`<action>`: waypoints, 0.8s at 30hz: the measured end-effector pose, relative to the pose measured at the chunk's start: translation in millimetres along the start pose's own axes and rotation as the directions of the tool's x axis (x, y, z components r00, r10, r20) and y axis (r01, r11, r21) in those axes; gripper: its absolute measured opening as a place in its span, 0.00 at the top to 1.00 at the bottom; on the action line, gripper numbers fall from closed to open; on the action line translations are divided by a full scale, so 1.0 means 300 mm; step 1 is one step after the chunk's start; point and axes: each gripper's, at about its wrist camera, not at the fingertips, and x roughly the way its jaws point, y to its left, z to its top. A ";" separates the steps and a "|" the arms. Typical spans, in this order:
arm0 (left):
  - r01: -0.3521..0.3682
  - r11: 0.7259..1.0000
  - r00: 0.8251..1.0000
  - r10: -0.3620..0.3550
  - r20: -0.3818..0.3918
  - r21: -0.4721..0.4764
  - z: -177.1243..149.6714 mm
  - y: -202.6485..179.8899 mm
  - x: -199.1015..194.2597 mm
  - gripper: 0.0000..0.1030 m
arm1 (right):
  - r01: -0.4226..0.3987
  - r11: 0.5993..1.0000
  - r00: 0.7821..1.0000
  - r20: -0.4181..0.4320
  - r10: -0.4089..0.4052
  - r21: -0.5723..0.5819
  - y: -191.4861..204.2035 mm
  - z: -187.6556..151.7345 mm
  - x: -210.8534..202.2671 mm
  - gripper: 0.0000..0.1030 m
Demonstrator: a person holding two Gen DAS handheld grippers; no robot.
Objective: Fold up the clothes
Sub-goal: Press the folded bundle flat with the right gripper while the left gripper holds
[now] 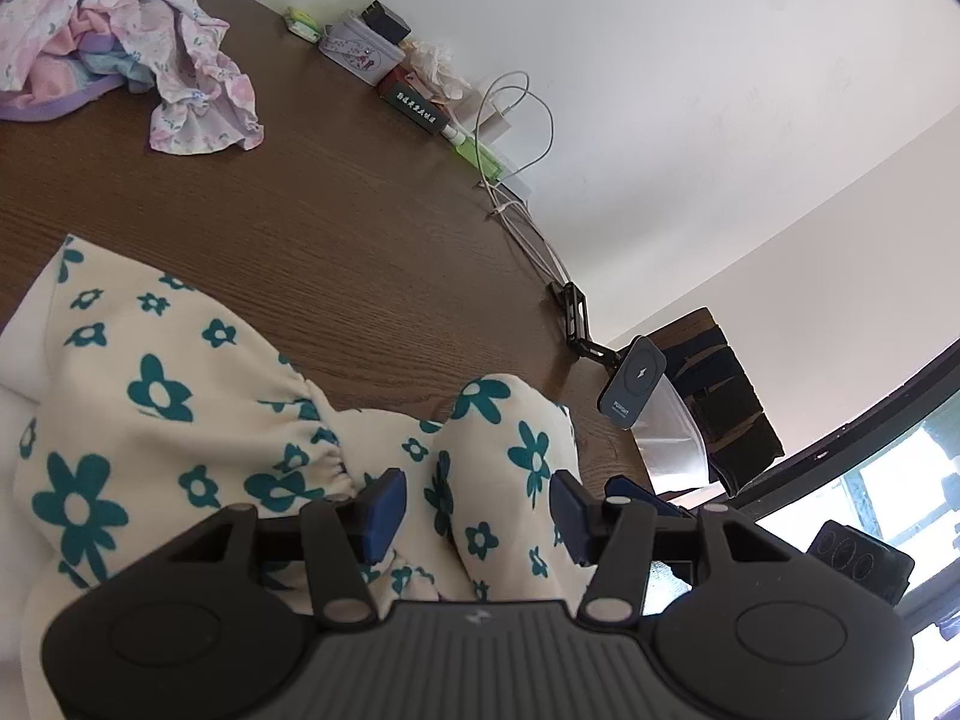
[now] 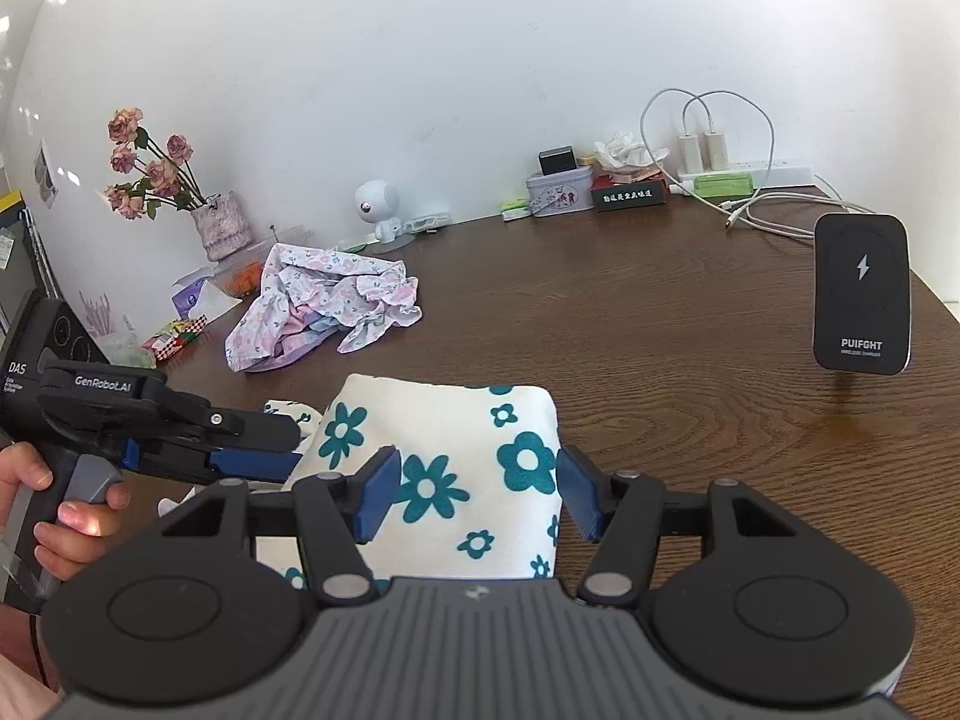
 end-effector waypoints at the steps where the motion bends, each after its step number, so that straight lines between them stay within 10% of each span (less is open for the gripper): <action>1: -0.004 1.000 1.000 0.004 -0.006 -0.003 -0.001 0.001 0.011 0.50 | -0.003 1.000 1.000 -0.005 0.003 -0.003 0.003 -0.004 0.005 0.43; 5: 0.008 0.999 1.000 -0.008 -0.007 -0.031 -0.002 0.010 0.038 0.55 | -0.029 0.999 0.999 -0.024 0.030 0.024 -0.001 -0.021 0.021 0.43; 7: 0.041 0.997 0.999 -0.042 -0.010 -0.059 0.001 0.015 0.047 0.84 | -0.046 0.999 0.998 -0.034 0.047 0.024 0.006 -0.030 0.029 0.43; 24: 0.036 0.997 0.999 -0.033 0.040 -0.063 0.001 0.063 -0.057 0.87 | -0.119 0.987 0.992 -0.041 0.115 -0.105 0.129 -0.018 0.025 0.50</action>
